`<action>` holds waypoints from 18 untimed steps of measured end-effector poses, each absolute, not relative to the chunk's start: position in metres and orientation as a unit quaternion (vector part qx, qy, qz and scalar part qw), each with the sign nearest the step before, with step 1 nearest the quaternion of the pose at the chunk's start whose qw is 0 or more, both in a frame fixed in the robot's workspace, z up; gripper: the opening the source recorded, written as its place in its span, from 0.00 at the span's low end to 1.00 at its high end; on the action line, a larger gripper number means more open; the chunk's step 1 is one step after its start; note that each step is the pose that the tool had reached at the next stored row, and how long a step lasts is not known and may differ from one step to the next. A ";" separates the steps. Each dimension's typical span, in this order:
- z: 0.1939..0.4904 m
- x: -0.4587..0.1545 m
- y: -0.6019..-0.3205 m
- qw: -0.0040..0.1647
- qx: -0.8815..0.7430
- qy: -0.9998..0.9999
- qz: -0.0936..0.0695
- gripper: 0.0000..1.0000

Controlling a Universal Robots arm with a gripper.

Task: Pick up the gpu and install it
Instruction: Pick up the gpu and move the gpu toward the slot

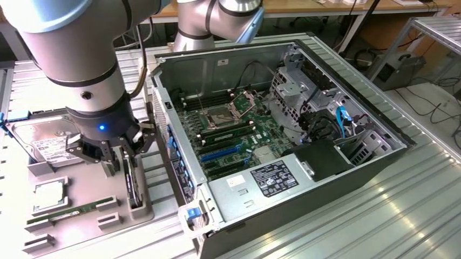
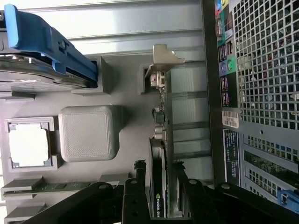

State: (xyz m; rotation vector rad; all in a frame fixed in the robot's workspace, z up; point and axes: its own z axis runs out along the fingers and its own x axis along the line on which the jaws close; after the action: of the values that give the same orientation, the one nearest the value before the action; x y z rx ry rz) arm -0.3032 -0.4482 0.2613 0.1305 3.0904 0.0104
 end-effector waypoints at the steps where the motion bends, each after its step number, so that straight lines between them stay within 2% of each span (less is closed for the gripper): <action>1: 0.260 -0.303 -0.448 0.024 0.042 0.999 0.004 0.36; 8: 0.248 -0.303 -0.448 0.024 0.043 0.999 0.006 0.36; 18: 0.247 -0.303 -0.448 0.024 0.053 0.998 0.007 0.36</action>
State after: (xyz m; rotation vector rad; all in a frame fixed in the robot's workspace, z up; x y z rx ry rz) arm -0.3032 -0.4484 0.2471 0.1627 3.0889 0.0201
